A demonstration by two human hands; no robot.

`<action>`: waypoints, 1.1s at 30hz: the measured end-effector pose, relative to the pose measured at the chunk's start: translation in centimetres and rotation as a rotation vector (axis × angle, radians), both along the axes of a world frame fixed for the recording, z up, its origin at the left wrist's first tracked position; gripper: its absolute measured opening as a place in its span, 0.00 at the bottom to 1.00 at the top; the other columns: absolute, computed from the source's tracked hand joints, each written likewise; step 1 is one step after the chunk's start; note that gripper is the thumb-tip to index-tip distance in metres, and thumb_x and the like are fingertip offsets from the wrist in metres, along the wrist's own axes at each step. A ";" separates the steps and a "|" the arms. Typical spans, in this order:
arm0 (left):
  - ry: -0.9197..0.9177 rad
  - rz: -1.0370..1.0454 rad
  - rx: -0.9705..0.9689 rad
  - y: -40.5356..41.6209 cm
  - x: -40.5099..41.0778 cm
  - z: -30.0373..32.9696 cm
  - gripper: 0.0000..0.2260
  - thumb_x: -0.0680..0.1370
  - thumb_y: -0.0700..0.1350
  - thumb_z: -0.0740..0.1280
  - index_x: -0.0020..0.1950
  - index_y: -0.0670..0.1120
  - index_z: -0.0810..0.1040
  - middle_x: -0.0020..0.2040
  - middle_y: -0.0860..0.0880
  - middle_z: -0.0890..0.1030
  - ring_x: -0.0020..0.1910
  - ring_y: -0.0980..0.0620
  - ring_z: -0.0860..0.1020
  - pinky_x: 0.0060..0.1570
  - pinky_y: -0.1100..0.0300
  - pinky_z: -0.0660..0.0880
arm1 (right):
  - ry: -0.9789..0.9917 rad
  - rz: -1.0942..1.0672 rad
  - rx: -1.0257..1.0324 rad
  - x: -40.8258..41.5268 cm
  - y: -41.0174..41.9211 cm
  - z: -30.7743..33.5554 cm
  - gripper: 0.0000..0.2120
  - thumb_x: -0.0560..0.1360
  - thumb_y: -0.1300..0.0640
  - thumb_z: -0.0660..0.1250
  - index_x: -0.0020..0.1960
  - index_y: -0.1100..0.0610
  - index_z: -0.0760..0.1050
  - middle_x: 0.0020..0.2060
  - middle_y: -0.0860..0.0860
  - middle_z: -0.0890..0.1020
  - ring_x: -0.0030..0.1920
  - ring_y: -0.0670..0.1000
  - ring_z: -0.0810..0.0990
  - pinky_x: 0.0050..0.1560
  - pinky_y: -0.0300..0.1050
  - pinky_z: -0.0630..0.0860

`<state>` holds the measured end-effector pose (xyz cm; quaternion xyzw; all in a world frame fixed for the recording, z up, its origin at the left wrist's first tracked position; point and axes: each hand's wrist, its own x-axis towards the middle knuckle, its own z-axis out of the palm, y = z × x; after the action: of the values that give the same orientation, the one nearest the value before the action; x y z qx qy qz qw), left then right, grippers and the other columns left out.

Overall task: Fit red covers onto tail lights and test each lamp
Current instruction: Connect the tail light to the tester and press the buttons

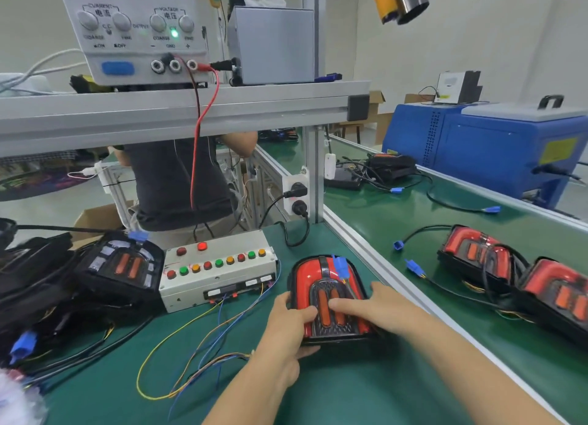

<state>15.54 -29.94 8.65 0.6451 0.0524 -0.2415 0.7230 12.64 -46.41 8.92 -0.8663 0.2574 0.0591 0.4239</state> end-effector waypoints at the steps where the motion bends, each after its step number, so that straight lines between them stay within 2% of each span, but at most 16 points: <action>1: 0.008 -0.004 -0.033 -0.1 -0.2 0.0 0.13 0.79 0.36 0.62 0.57 0.53 0.71 0.47 0.46 0.82 0.42 0.48 0.81 0.40 0.53 0.76 | -0.011 0.017 0.143 -0.2 0.0 0.4 0.37 0.54 0.30 0.75 0.54 0.53 0.81 0.48 0.50 0.86 0.48 0.50 0.84 0.57 0.47 0.78; 3: 0.019 -0.012 -0.104 -0.1 -0.4 -0.1 0.14 0.79 0.36 0.62 0.59 0.52 0.71 0.49 0.44 0.83 0.42 0.47 0.81 0.40 0.53 0.76 | -0.005 0.065 0.343 -0.7 0.2 0.9 0.29 0.57 0.36 0.78 0.51 0.54 0.83 0.42 0.49 0.87 0.44 0.49 0.86 0.53 0.44 0.79; 7: -0.033 -0.013 -0.222 -0.1 -0.5 -0.2 0.16 0.78 0.35 0.64 0.61 0.53 0.73 0.49 0.46 0.85 0.43 0.47 0.84 0.39 0.53 0.77 | -0.145 0.060 0.583 -1.7 0.6 1.0 0.32 0.59 0.39 0.76 0.59 0.51 0.79 0.49 0.50 0.86 0.51 0.51 0.85 0.62 0.49 0.76; 9: -0.085 -0.036 -0.275 -0.3 -0.4 0.1 0.17 0.77 0.35 0.64 0.62 0.53 0.72 0.50 0.47 0.85 0.46 0.47 0.84 0.40 0.52 0.78 | -0.233 0.051 0.665 -2.2 0.6 1.1 0.32 0.61 0.41 0.75 0.62 0.50 0.77 0.52 0.51 0.86 0.53 0.53 0.84 0.63 0.53 0.76; 11: -0.132 -0.075 -0.314 -0.7 -0.5 0.5 0.18 0.77 0.35 0.64 0.63 0.53 0.72 0.52 0.47 0.84 0.47 0.46 0.84 0.41 0.52 0.79 | -0.267 0.047 0.751 -2.9 0.4 1.5 0.29 0.63 0.42 0.74 0.62 0.49 0.76 0.52 0.52 0.85 0.53 0.54 0.84 0.59 0.53 0.78; 13: -0.148 -0.098 -0.352 -1.2 -0.5 0.8 0.19 0.76 0.35 0.64 0.64 0.51 0.72 0.54 0.46 0.83 0.48 0.46 0.83 0.42 0.52 0.80 | -0.329 0.026 0.830 -3.4 0.2 1.9 0.26 0.62 0.43 0.74 0.59 0.47 0.78 0.51 0.53 0.86 0.48 0.53 0.85 0.48 0.50 0.81; 16: -0.135 -0.127 -0.401 -1.7 -0.3 1.1 0.19 0.76 0.35 0.65 0.65 0.47 0.72 0.56 0.44 0.83 0.52 0.44 0.82 0.47 0.50 0.79 | -0.403 0.020 0.881 -4.2 -0.3 2.4 0.18 0.62 0.45 0.74 0.51 0.46 0.83 0.49 0.54 0.86 0.43 0.51 0.85 0.41 0.44 0.79; 19: -0.132 -0.179 -0.334 -2.3 -0.1 1.4 0.16 0.75 0.35 0.65 0.63 0.43 0.75 0.53 0.43 0.84 0.49 0.45 0.83 0.43 0.56 0.78 | -0.444 -0.074 0.906 -4.3 -0.7 1.5 0.17 0.70 0.51 0.71 0.58 0.51 0.79 0.50 0.56 0.86 0.47 0.55 0.86 0.40 0.44 0.81; 21: -0.111 -0.203 -0.279 -2.8 -0.3 1.4 0.14 0.75 0.34 0.64 0.59 0.41 0.78 0.50 0.42 0.84 0.45 0.47 0.83 0.40 0.59 0.77 | -0.458 -0.212 0.871 -4.0 -0.8 0.1 0.15 0.76 0.56 0.67 0.62 0.53 0.75 0.49 0.56 0.86 0.48 0.57 0.85 0.46 0.49 0.80; 24: -0.041 -0.155 -0.208 -3.3 -0.2 1.0 0.09 0.76 0.34 0.63 0.54 0.40 0.80 0.46 0.42 0.85 0.40 0.48 0.83 0.41 0.57 0.77 | -0.408 -0.291 0.646 -3.5 -1.0 -1.4 0.11 0.78 0.54 0.66 0.59 0.55 0.77 0.46 0.53 0.87 0.47 0.54 0.86 0.54 0.50 0.79; 26: 0.040 -0.085 -0.123 -3.3 0.1 0.5 0.06 0.77 0.36 0.63 0.48 0.40 0.79 0.37 0.44 0.85 0.36 0.48 0.80 0.40 0.56 0.74 | -0.314 -0.276 0.456 -3.2 -1.0 -2.1 0.13 0.75 0.49 0.69 0.55 0.55 0.80 0.45 0.50 0.86 0.46 0.51 0.85 0.54 0.48 0.78; 28: 0.110 -0.044 -0.087 -3.3 0.1 0.1 0.04 0.76 0.37 0.64 0.44 0.41 0.78 0.31 0.46 0.83 0.33 0.49 0.79 0.36 0.57 0.72 | -0.278 -0.269 0.399 -3.0 -0.9 -2.3 0.13 0.72 0.48 0.70 0.52 0.55 0.81 0.42 0.48 0.86 0.46 0.50 0.85 0.52 0.45 0.78; 30: 0.132 -0.035 -0.112 -3.3 0.0 0.2 0.04 0.77 0.38 0.64 0.45 0.41 0.79 0.31 0.45 0.83 0.34 0.48 0.79 0.38 0.56 0.73 | -0.274 -0.233 0.510 -2.7 -0.7 -1.7 0.11 0.72 0.50 0.71 0.52 0.53 0.80 0.40 0.47 0.87 0.44 0.49 0.85 0.47 0.44 0.78; 33: 0.240 -0.058 -0.200 -3.4 0.1 0.5 0.06 0.77 0.40 0.63 0.48 0.40 0.79 0.36 0.41 0.84 0.39 0.43 0.80 0.46 0.50 0.75 | -0.201 -0.248 0.806 -2.1 -0.8 -0.4 0.13 0.71 0.53 0.73 0.54 0.53 0.78 0.41 0.55 0.86 0.44 0.57 0.84 0.45 0.51 0.80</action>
<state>15.65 -33.31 9.15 0.5378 0.0952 -0.3416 0.7649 10.51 -47.22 8.49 -0.5955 0.2734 0.0188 0.7551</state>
